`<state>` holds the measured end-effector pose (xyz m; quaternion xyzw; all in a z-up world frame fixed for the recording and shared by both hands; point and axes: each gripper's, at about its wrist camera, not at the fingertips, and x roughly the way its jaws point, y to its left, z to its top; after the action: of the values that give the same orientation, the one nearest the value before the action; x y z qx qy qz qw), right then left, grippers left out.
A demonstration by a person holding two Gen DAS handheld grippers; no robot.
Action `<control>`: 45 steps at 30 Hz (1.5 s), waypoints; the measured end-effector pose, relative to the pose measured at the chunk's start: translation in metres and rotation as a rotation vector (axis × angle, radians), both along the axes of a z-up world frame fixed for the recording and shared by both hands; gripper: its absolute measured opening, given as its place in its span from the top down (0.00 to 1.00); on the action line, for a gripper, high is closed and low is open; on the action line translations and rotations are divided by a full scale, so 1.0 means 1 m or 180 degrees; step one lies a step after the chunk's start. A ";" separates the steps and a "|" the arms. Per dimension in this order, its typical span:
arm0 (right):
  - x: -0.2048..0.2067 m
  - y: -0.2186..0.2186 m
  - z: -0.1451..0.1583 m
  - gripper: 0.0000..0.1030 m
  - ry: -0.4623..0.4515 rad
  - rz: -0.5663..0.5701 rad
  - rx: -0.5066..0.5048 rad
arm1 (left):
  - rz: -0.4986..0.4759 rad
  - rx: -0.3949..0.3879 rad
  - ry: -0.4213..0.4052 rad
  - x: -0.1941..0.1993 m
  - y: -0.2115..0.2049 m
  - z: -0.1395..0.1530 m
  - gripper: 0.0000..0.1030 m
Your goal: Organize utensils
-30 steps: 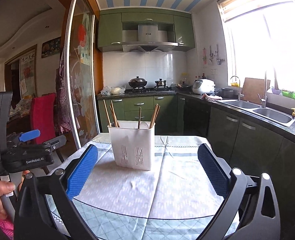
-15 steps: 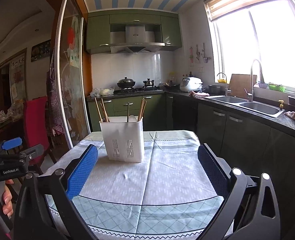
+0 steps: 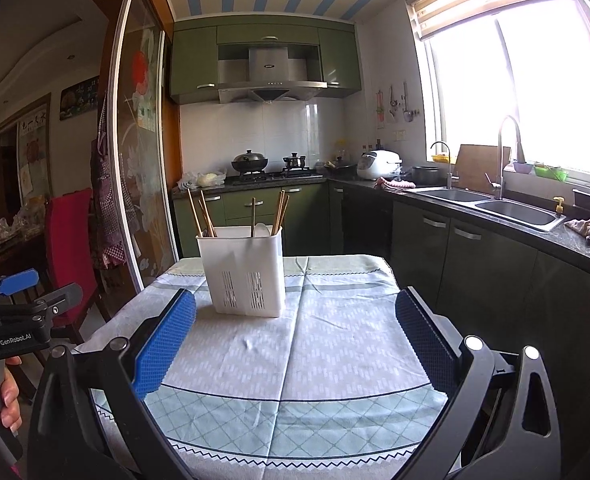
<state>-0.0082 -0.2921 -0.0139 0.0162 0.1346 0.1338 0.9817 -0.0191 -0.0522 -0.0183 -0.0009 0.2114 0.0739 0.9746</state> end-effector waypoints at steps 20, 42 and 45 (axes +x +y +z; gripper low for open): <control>0.002 0.003 0.001 0.05 0.0002 0.0041 0.0000 | 0.0075 -0.0006 0.0009 0.001 0.004 -0.003 0.07; 0.002 0.005 0.002 0.05 -0.0009 0.0058 -0.0020 | 0.0131 -0.0116 0.0046 0.001 0.009 -0.004 0.06; 0.002 0.005 0.001 0.05 -0.0006 0.0056 -0.0024 | 0.0134 -0.0104 0.0051 0.001 0.009 -0.004 0.06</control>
<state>-0.0067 -0.2872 -0.0125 0.0111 0.1343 0.1419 0.9807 -0.0180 -0.0430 -0.0226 -0.0207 0.2204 0.0909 0.9709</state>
